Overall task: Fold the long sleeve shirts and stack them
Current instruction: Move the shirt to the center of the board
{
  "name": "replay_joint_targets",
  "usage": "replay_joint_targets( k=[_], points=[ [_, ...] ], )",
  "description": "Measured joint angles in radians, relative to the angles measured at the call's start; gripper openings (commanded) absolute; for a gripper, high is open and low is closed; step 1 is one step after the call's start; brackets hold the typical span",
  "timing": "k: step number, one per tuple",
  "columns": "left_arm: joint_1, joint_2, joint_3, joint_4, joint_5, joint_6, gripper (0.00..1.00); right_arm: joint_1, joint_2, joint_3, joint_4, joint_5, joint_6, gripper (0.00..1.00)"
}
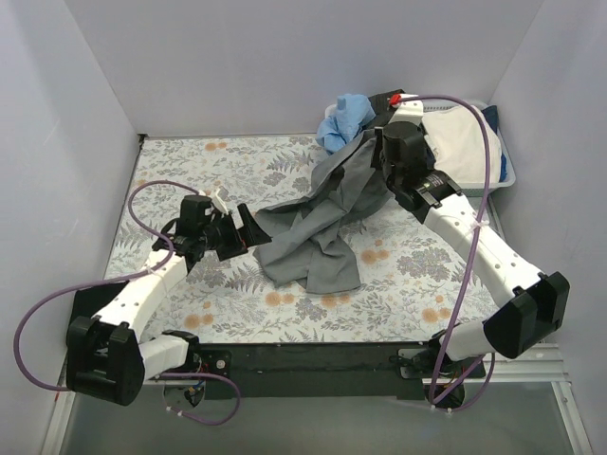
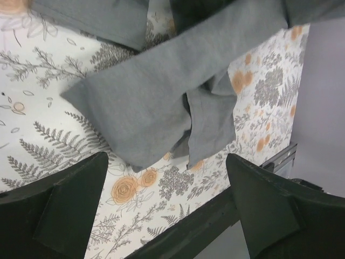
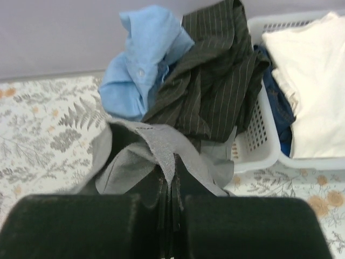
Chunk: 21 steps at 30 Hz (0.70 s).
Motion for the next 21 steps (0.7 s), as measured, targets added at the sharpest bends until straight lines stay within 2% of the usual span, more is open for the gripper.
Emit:
replay_joint_targets(
  k=[6, 15, 18, 19, 21],
  points=[
    [-0.063, 0.080, -0.010, 0.025, -0.100, -0.024, 0.92, -0.023, 0.032, -0.016, -0.080, -0.087, 0.055, 0.01],
    [-0.151, 0.343, 0.044, 0.037, -0.288, -0.070, 0.87, -0.040, 0.033, -0.016, -0.102, -0.165, 0.092, 0.01],
    [-0.190, 0.405, 0.090, 0.035, -0.326, -0.074, 0.78, -0.047, 0.032, -0.019, -0.105, -0.175, 0.097, 0.01],
    [-0.203, 0.421, 0.108, 0.034, -0.344, -0.074, 0.70, -0.050, 0.032, -0.023, -0.104, -0.178, 0.100, 0.01],
    [-0.229, 0.457, 0.140, 0.025, -0.386, -0.076, 0.60, -0.051, 0.029, -0.031, -0.107, -0.181, 0.105, 0.01]
  ],
)
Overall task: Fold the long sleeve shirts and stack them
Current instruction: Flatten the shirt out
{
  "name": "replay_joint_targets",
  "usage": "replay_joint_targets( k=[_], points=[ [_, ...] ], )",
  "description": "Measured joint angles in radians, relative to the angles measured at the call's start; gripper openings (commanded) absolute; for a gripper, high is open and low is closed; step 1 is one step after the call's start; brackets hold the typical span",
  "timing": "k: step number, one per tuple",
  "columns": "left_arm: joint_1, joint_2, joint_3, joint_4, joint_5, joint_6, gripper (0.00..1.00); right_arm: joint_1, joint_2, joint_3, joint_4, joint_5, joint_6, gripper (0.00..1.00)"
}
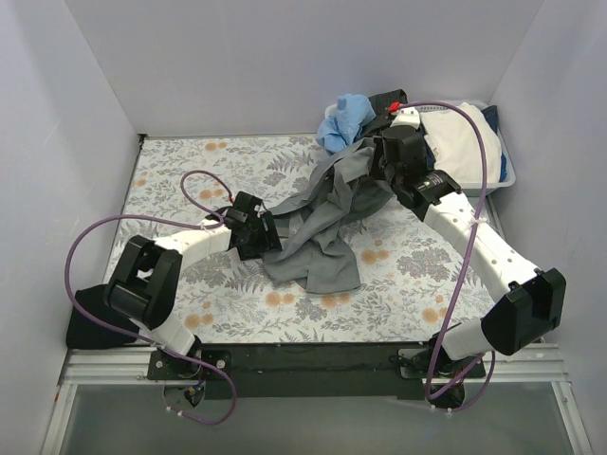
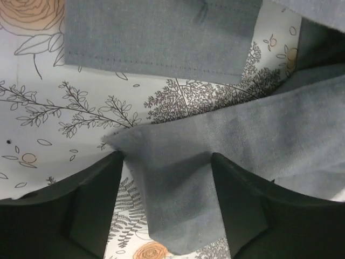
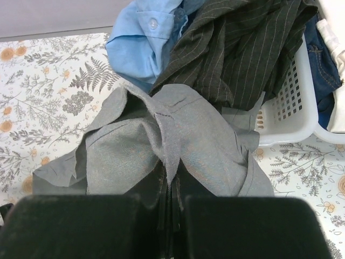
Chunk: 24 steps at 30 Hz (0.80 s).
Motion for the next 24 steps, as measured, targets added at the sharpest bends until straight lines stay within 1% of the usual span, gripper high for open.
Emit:
replay_joint_targets(
  k=[1, 2, 3, 4, 5, 6, 10, 13, 16, 19, 21, 24],
  points=[
    [-0.008, 0.013, 0.013, -0.007, -0.018, -0.001, 0.48, -0.001, 0.000, -0.001, -0.005, -0.001, 0.001, 0.01],
    [-0.015, 0.023, 0.021, -0.011, -0.037, 0.001, 0.40, -0.003, -0.001, -0.004, -0.005, -0.002, 0.002, 0.01],
    [-0.021, 0.031, 0.029, -0.019, -0.055, -0.001, 0.28, -0.004, -0.004, -0.008, -0.006, -0.003, 0.004, 0.01],
    [-0.025, 0.036, 0.030, -0.023, -0.067, 0.000, 0.19, -0.005, -0.009, -0.015, -0.010, -0.005, 0.005, 0.01],
    [-0.028, 0.039, 0.031, -0.032, -0.079, -0.003, 0.04, -0.006, -0.013, -0.018, -0.014, -0.006, 0.006, 0.01],
    [-0.029, 0.040, 0.031, -0.040, -0.088, -0.006, 0.00, -0.008, -0.016, -0.019, -0.019, -0.007, 0.006, 0.01],
    [-0.029, 0.039, 0.042, -0.097, -0.148, -0.005, 0.00, -0.013, -0.031, -0.021, -0.021, -0.011, 0.006, 0.01],
    [-0.029, 0.028, 0.097, -0.177, -0.235, 0.005, 0.00, -0.017, -0.039, -0.019, -0.023, -0.023, 0.000, 0.01],
    [-0.026, 0.008, 0.213, -0.253, -0.342, 0.034, 0.00, -0.018, -0.039, 0.003, -0.038, -0.044, -0.022, 0.01],
    [0.003, -0.034, 0.369, -0.298, -0.427, 0.082, 0.00, -0.018, -0.037, 0.061, -0.055, -0.067, -0.058, 0.01],
    [0.056, -0.075, 0.485, -0.307, -0.455, 0.116, 0.00, -0.018, -0.033, 0.120, -0.060, -0.081, -0.086, 0.01],
    [0.151, -0.143, 0.614, -0.294, -0.491, 0.158, 0.00, -0.018, -0.029, 0.212, -0.063, -0.098, -0.131, 0.01]
  ],
)
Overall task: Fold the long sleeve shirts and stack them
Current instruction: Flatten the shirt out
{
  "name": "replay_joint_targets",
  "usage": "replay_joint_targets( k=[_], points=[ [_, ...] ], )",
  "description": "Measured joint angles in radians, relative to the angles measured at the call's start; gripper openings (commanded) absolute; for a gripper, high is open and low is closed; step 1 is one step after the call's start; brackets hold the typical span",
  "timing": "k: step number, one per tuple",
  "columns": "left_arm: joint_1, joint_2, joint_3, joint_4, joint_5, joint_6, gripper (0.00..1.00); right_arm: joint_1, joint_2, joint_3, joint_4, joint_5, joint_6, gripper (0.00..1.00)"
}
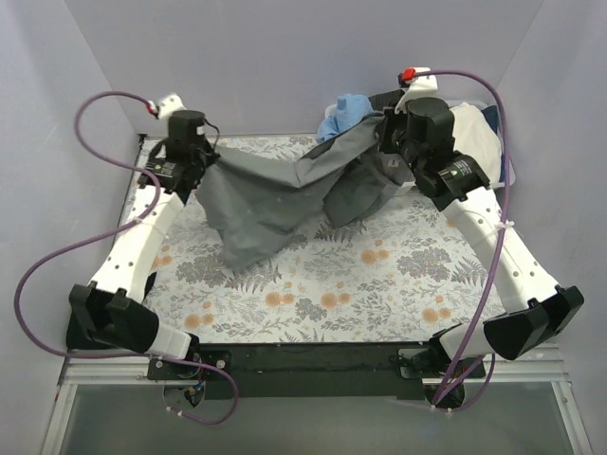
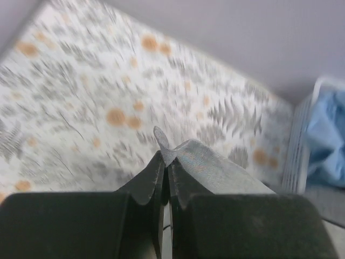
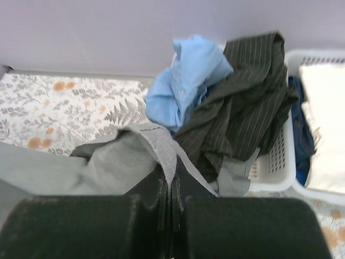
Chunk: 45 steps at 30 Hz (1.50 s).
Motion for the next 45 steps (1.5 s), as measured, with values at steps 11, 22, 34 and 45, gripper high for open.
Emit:
replay_joint_targets(
  k=[11, 22, 34, 45],
  points=[
    [0.064, -0.153, 0.174, 0.103, -0.183, 0.177, 0.00, 0.000, -0.003, 0.144, 0.111, -0.060, -0.115, 0.01],
    [0.064, -0.340, 0.210, 0.382, -0.327, 0.360, 0.00, 0.000, -0.181, 0.103, 0.256, -0.314, -0.123, 0.01],
    [0.203, 0.066, 0.257, 0.336, -0.093, 0.132, 0.00, -0.024, 0.272, 0.278, 0.315, -0.402, -0.035, 0.01],
    [0.269, 0.138, 0.481, 0.421, -0.013, 0.075, 0.00, -0.058, 0.648, 0.789, 0.680, -0.338, 0.031, 0.01]
  ],
)
